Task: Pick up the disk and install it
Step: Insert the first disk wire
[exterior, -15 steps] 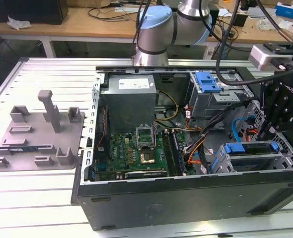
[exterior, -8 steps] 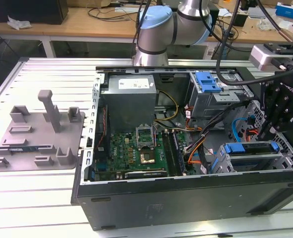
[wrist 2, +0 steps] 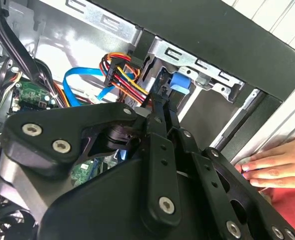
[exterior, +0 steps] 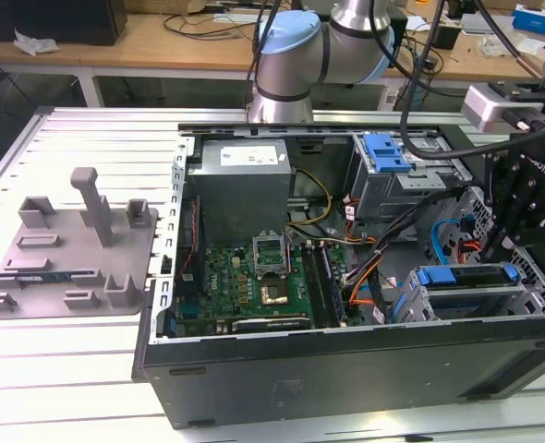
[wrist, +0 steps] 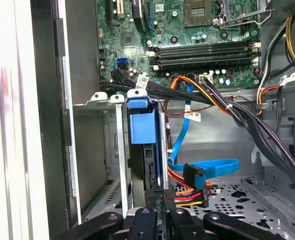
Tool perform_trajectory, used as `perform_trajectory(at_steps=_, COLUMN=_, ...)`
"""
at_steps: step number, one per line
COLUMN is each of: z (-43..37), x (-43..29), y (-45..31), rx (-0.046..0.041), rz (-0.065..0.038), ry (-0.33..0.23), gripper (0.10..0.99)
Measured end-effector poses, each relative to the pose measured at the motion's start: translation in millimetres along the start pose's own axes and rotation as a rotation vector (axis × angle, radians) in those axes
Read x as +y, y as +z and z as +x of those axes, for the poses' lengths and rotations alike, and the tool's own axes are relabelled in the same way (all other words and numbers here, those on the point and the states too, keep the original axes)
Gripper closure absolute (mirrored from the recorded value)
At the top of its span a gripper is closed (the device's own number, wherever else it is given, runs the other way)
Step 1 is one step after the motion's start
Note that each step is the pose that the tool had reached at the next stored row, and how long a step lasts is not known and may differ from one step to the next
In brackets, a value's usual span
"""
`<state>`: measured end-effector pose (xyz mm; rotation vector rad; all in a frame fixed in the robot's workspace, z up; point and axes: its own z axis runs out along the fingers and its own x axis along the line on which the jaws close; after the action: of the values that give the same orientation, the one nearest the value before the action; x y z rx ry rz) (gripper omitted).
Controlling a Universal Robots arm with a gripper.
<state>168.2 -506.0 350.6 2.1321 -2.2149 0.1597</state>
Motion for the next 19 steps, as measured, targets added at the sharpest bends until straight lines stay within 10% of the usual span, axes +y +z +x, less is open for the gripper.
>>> perform_trajectory(at_steps=19, z=0.5, x=2.0, y=0.3, rx=0.0098, rz=0.007, ry=0.0, gripper=0.918)
